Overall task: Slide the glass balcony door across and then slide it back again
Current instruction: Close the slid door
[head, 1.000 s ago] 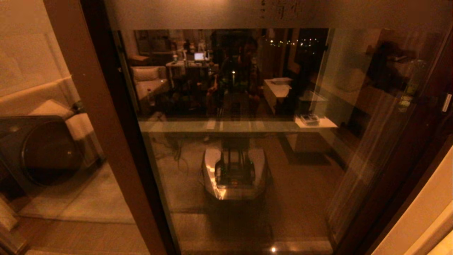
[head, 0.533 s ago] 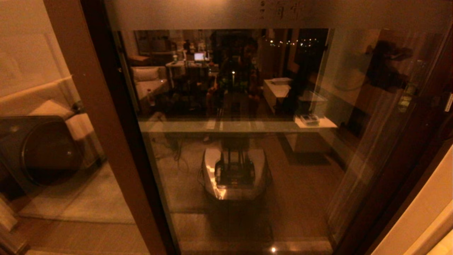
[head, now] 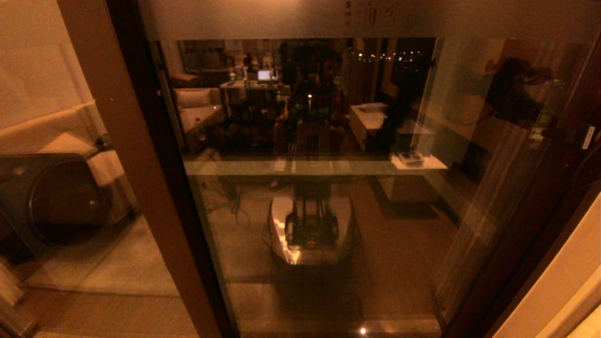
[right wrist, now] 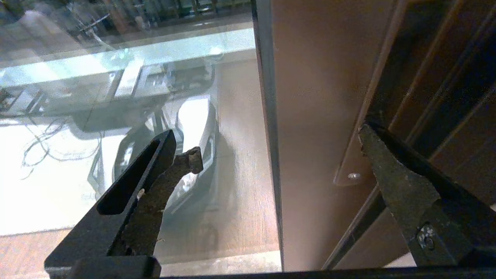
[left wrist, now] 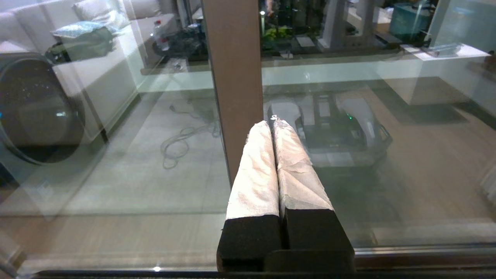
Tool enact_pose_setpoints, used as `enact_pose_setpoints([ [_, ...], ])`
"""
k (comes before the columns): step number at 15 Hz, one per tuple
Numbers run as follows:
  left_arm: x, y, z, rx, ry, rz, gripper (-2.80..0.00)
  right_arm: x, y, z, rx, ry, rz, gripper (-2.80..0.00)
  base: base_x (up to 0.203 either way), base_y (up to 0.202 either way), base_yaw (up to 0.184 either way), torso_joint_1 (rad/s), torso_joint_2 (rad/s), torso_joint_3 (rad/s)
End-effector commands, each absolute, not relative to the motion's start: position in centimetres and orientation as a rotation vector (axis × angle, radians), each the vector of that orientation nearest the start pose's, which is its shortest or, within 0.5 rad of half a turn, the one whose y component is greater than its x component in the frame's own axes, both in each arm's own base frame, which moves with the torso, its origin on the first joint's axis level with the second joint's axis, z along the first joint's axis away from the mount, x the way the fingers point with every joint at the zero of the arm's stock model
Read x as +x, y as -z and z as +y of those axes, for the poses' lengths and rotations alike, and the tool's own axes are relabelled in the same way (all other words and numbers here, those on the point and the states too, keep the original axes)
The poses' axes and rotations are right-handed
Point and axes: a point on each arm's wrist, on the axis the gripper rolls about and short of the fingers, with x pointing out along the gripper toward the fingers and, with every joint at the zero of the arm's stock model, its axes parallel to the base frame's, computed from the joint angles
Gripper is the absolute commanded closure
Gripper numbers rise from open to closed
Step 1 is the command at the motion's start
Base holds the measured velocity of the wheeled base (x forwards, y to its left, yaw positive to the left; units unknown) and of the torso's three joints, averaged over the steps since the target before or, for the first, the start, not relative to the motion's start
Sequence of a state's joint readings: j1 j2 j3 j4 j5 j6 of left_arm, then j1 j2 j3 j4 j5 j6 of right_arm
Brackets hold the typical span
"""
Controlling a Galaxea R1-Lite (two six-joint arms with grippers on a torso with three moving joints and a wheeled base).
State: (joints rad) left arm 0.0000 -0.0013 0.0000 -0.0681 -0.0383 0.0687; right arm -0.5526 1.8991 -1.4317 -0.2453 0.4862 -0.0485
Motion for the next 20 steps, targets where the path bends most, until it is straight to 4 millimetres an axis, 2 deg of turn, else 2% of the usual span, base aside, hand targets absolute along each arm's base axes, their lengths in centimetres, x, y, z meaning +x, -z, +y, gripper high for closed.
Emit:
enact_pose_setpoints([
  [1,-2.1,-7.4,-0.1,0.070,0.037,-0.040,0.00,33.3,-25.0,-19.3,0.061,0.059,0.194,-2.80,0.000,0.000,0.000,0.000,0.00,0.000],
  [9,-2.1,-7.4,-0.1,0.070,0.037,-0.040,0.00,33.2,-25.1,-19.4,0.061,0.064,0.193,-2.80,0.000,0.000,0.000,0.000,0.00,0.000],
  [14,-2.1,-7.4,-0.1,0.070,0.037,-0.040,0.00,31.0,-26.9,-18.1,0.030,0.069,0.172,-2.80,0.000,0.000,0.000,0.000,0.00,0.000],
  [18,-2.1,-7.4,-0.1,0.070,0.037,-0.040,0.00,30.8,-26.3,-18.6,0.003,0.095,0.231,-2.80,0.000,0.000,0.000,0.000,0.00,0.000],
  [20,-2.1,-7.4,-0.1,0.070,0.037,-0.040,0.00,31.3,-25.8,-18.9,0.008,0.094,0.242,-2.80,0.000,0.000,0.000,0.000,0.00,0.000],
])
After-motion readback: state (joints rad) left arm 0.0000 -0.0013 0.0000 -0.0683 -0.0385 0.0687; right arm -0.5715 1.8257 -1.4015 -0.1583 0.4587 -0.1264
